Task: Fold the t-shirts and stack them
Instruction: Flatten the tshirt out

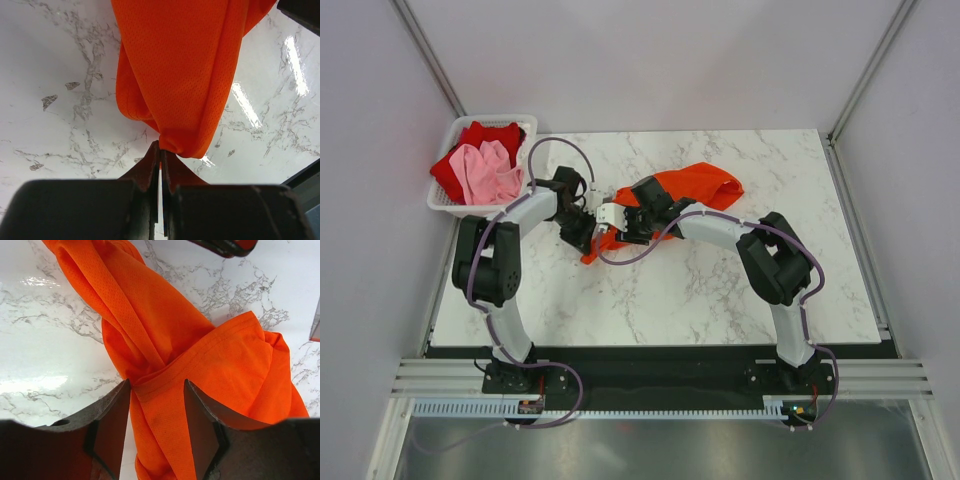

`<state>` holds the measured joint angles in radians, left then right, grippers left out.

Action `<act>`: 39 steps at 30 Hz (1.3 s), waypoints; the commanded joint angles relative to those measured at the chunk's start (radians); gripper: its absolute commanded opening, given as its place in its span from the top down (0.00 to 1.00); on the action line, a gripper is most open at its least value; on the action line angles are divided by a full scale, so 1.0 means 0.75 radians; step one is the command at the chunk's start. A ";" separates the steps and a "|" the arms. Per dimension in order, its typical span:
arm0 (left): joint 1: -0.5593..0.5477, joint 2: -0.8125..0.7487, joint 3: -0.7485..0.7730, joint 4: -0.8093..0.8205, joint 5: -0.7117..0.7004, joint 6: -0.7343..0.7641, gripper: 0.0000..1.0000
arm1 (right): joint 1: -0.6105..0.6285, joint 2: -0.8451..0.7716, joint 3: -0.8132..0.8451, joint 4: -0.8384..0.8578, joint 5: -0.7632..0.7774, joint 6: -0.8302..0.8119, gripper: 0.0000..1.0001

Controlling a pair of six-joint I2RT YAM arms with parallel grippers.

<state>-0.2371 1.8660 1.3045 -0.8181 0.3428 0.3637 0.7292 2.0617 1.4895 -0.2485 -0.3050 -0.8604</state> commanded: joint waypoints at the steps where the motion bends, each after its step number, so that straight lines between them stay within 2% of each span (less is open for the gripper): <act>1: 0.005 0.018 0.050 -0.008 0.042 -0.035 0.98 | 0.001 -0.041 0.049 0.002 -0.011 -0.019 0.45; 11: 0.005 0.034 0.061 -0.008 0.042 -0.037 0.98 | 0.003 0.004 0.084 0.023 0.014 0.004 0.53; 12: 0.003 0.034 0.061 -0.008 0.042 -0.039 0.98 | 0.003 0.006 0.090 0.021 0.014 0.004 0.60; 14: 0.003 0.036 0.059 -0.008 0.042 -0.039 0.98 | 0.001 0.012 0.098 0.020 0.012 0.008 0.69; 19: 0.003 0.036 0.054 -0.008 0.044 -0.039 0.98 | 0.001 0.020 0.106 0.008 0.012 0.020 0.77; 24: 0.005 0.038 0.057 -0.010 0.044 -0.039 0.98 | 0.003 0.018 0.104 -0.014 0.014 0.016 0.75; 32: 0.003 0.040 0.052 -0.008 0.046 -0.039 0.98 | 0.007 0.025 0.096 -0.076 -0.004 -0.015 0.67; 39: 0.005 0.044 0.052 -0.008 0.040 -0.039 0.98 | 0.003 0.051 0.094 -0.092 0.010 -0.033 0.64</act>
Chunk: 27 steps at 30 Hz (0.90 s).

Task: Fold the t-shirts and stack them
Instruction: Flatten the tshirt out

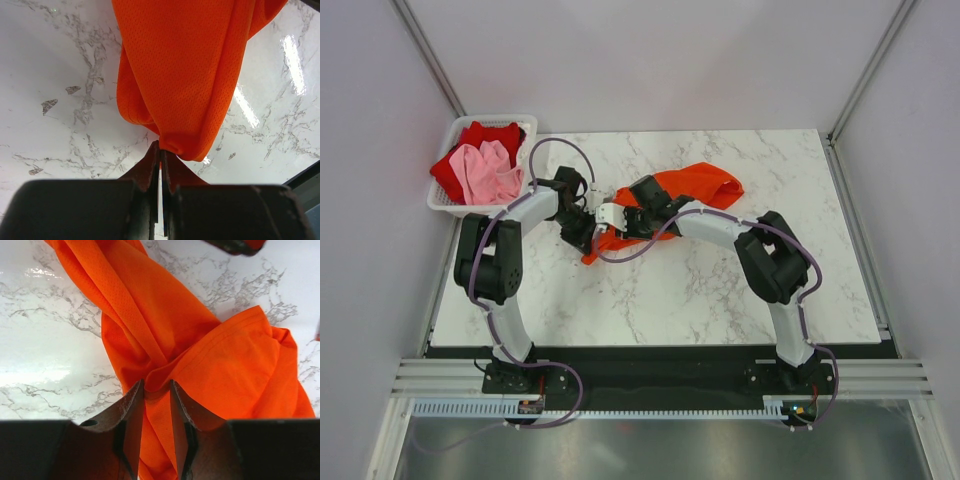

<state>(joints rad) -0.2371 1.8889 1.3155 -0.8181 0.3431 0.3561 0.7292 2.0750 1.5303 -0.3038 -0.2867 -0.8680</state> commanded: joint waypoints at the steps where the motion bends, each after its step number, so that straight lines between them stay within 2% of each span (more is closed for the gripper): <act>1: 0.003 0.012 0.038 -0.008 0.037 -0.031 0.98 | 0.005 0.039 0.044 -0.018 -0.011 -0.021 0.64; 4: 0.005 0.016 0.038 -0.008 0.035 -0.029 0.98 | 0.005 0.054 0.054 -0.016 -0.006 -0.021 0.66; 7: 0.005 0.016 0.040 -0.008 0.031 -0.031 0.98 | 0.005 0.056 0.064 -0.016 -0.006 -0.017 0.79; 8: 0.005 0.016 0.040 -0.006 0.031 -0.029 0.98 | 0.005 0.054 0.070 -0.014 -0.002 -0.015 0.90; 11: 0.005 0.007 0.042 -0.008 0.027 -0.029 0.98 | 0.005 0.027 0.091 -0.014 0.034 -0.004 1.00; 18: 0.007 -0.031 0.109 -0.034 -0.009 0.010 0.98 | -0.054 -0.126 0.191 0.027 0.229 0.018 1.00; 24: 0.013 -0.081 0.430 -0.100 -0.163 0.092 0.98 | -0.262 -0.183 0.408 0.070 0.547 0.030 1.00; 27: 0.018 -0.070 0.665 -0.126 -0.243 0.118 0.98 | -0.348 -0.192 0.516 0.070 0.650 -0.010 1.00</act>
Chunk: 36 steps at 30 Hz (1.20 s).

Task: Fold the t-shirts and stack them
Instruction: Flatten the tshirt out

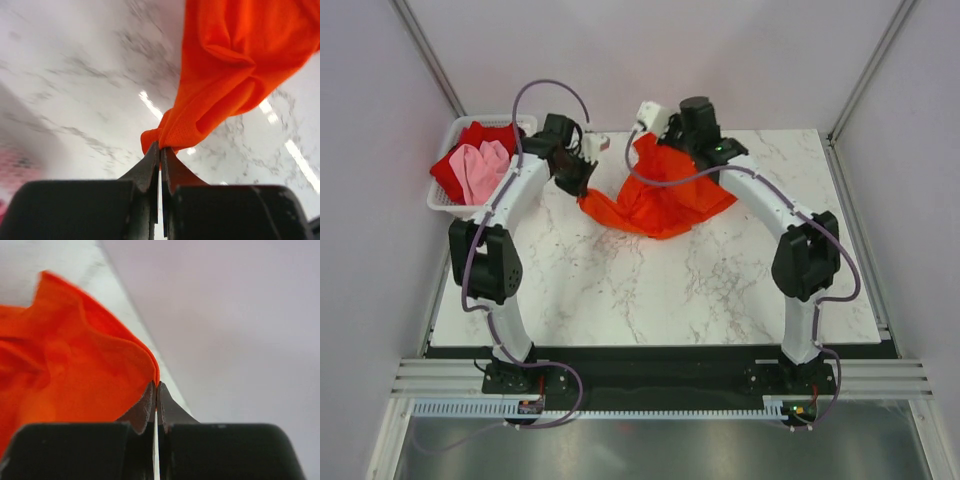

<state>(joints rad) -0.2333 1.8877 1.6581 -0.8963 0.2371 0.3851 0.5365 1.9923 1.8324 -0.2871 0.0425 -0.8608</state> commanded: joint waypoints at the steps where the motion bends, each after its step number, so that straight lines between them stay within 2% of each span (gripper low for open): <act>1: 0.012 -0.063 0.326 -0.026 -0.136 0.086 0.98 | -0.134 -0.079 0.140 0.047 0.248 -0.034 1.00; 7: 0.012 0.011 0.766 -0.044 -0.259 0.118 0.98 | -0.247 -0.159 0.279 0.068 0.320 -0.110 1.00; 11: 0.008 0.007 0.910 -0.046 -0.300 0.149 0.98 | -0.290 -0.259 0.285 0.107 0.326 -0.124 1.00; 19: -0.035 -0.128 0.943 -0.042 -0.388 0.166 0.98 | -0.321 -0.537 0.212 0.105 0.277 -0.045 1.00; 27: -0.067 -0.338 0.943 -0.022 -0.478 0.210 0.98 | -0.323 -0.854 0.163 -0.008 0.142 0.015 1.00; 36: -0.067 -0.555 0.951 0.033 -0.449 0.311 0.98 | -0.321 -1.210 0.052 -0.090 0.027 0.002 1.00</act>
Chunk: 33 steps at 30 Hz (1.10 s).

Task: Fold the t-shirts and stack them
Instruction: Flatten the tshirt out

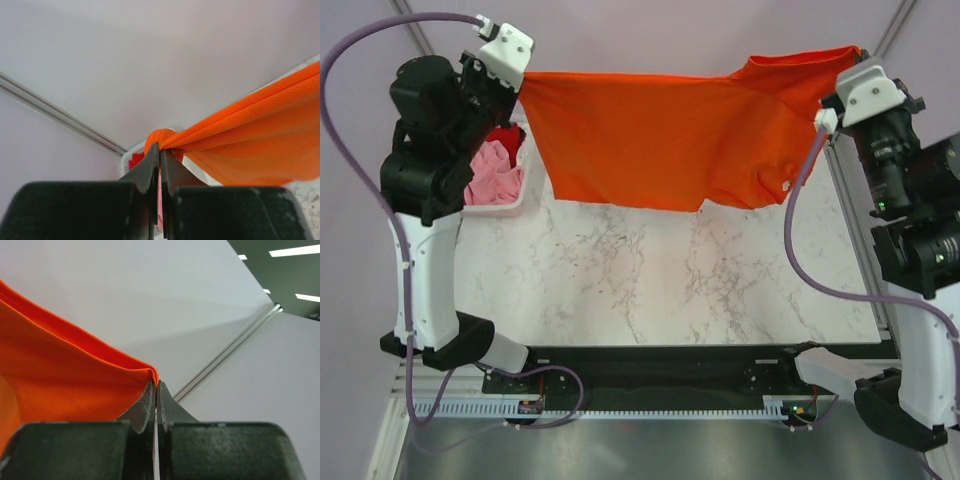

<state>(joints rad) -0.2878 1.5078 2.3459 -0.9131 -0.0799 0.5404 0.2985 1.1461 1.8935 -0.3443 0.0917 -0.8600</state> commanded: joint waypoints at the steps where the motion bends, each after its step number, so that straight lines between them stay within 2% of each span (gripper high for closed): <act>1: 0.005 -0.069 0.034 0.066 -0.024 0.118 0.98 | -0.003 -0.096 -0.035 -0.015 -0.034 -0.017 1.00; 5: 0.005 -0.096 0.006 0.090 -0.004 0.185 0.98 | -0.005 -0.099 0.005 -0.018 0.012 -0.035 1.00; 8: 0.005 -0.094 -0.100 0.152 -0.020 0.226 0.98 | -0.003 -0.054 0.003 0.001 0.029 -0.084 1.00; 11: 0.005 -0.084 -0.254 0.229 -0.028 0.253 0.98 | -0.005 -0.017 -0.082 0.056 0.043 -0.134 1.00; 15: 0.009 -0.051 -0.564 0.364 -0.061 0.318 0.98 | -0.009 0.047 -0.205 0.138 0.070 -0.219 1.00; 21: 0.012 0.104 -0.806 0.432 0.010 0.337 0.98 | -0.099 0.167 -0.387 0.146 -0.024 -0.185 1.00; 23: 0.012 0.206 -0.829 0.444 0.041 0.304 0.98 | -0.114 0.240 -0.416 0.116 -0.016 -0.180 1.00; 24: 0.009 0.245 -0.833 0.442 0.069 0.292 0.98 | -0.055 0.263 -0.404 0.085 -0.048 -0.181 1.00; 28: 0.012 0.482 -0.770 0.440 0.100 0.225 0.98 | -0.052 0.388 -0.463 0.158 -0.084 -0.062 1.00; 33: 0.016 0.650 -0.637 0.444 0.098 0.186 0.98 | -0.079 0.648 -0.479 0.244 -0.092 0.183 1.00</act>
<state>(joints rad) -0.2848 1.9640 1.7744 -0.6308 -0.0242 0.7227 0.2516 1.5444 1.5429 -0.2455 0.0460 -0.8669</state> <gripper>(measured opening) 0.033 0.011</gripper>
